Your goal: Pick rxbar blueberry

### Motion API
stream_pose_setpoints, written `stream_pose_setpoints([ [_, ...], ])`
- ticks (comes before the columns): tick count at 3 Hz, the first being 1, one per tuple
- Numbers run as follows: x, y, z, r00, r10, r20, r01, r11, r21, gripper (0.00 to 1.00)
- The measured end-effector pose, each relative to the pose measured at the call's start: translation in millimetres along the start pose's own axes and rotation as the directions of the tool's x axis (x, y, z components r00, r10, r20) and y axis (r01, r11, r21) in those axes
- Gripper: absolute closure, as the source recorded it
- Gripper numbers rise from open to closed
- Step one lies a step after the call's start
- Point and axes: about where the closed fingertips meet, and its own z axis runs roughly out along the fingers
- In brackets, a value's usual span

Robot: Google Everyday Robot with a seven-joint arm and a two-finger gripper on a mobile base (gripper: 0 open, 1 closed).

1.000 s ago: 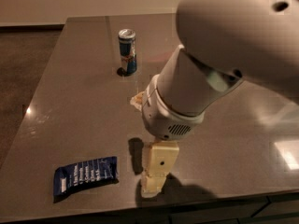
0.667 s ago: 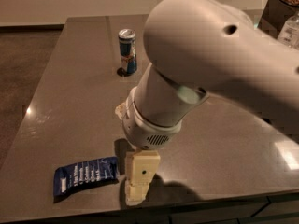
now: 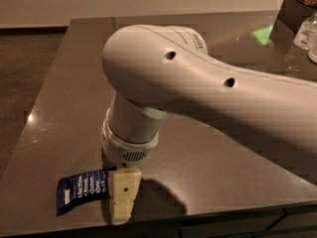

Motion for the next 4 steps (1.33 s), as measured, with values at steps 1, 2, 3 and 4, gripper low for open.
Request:
stream_pose_setpoints([
  [1, -5.1, -1.8, 10.7, 1.0, -0.004, -0.013, 0.003, 0.9997, -0.026, 0.14],
  [2, -9.3, -3.1, 17.7, 1.0, -0.005, -0.022, 0.004, 0.9981, -0.062, 0.42],
  [3, -11.5, -3.4, 17.3, 1.0, -0.006, -0.026, 0.004, 0.997, -0.077, 0.67],
  [4, -12.7, -3.7, 14.3, 1.0, -0.006, -0.026, 0.004, 0.997, -0.077, 0.89],
])
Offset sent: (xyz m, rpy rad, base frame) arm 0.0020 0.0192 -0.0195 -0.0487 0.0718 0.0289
